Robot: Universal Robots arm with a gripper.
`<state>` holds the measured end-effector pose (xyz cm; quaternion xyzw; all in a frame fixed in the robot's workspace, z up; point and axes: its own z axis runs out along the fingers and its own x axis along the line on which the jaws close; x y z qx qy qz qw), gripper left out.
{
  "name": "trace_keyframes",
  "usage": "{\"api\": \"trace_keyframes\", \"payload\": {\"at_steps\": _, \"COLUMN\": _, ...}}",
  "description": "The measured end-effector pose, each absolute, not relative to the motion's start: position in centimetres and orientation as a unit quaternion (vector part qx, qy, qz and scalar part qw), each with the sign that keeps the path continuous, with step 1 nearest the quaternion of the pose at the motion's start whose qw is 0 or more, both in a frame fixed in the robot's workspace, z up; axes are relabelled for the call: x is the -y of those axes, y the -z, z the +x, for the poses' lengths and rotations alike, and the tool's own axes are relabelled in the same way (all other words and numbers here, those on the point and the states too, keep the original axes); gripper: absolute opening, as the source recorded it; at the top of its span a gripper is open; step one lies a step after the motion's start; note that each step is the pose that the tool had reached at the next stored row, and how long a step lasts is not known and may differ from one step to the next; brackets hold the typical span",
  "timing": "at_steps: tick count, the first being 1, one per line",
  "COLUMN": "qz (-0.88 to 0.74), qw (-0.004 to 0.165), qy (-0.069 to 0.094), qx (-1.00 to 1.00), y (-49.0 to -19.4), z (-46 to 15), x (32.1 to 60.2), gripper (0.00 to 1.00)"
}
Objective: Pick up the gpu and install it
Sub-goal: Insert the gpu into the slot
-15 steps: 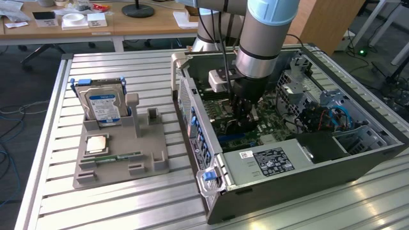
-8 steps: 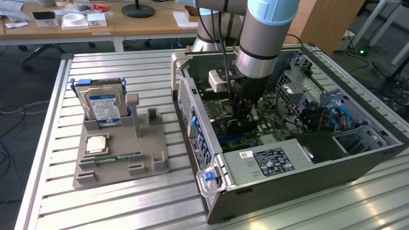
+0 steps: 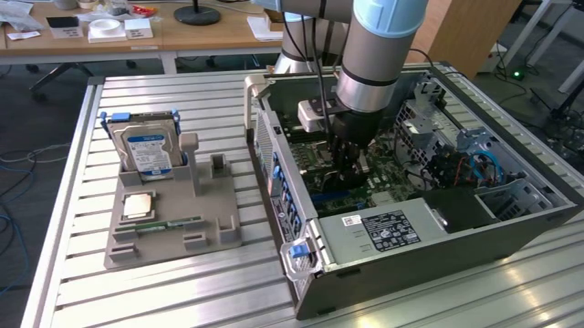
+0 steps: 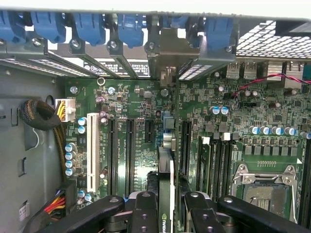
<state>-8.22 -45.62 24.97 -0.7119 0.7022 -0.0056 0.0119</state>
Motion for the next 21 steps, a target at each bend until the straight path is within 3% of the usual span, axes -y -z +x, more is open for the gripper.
{"api": "trace_keyframes", "payload": {"at_steps": 21, "qz": -0.704, "qw": 0.010, "qy": 0.008, "qx": -0.710, "y": -24.86, "z": -7.86, "x": 45.64, "gripper": 0.26}}
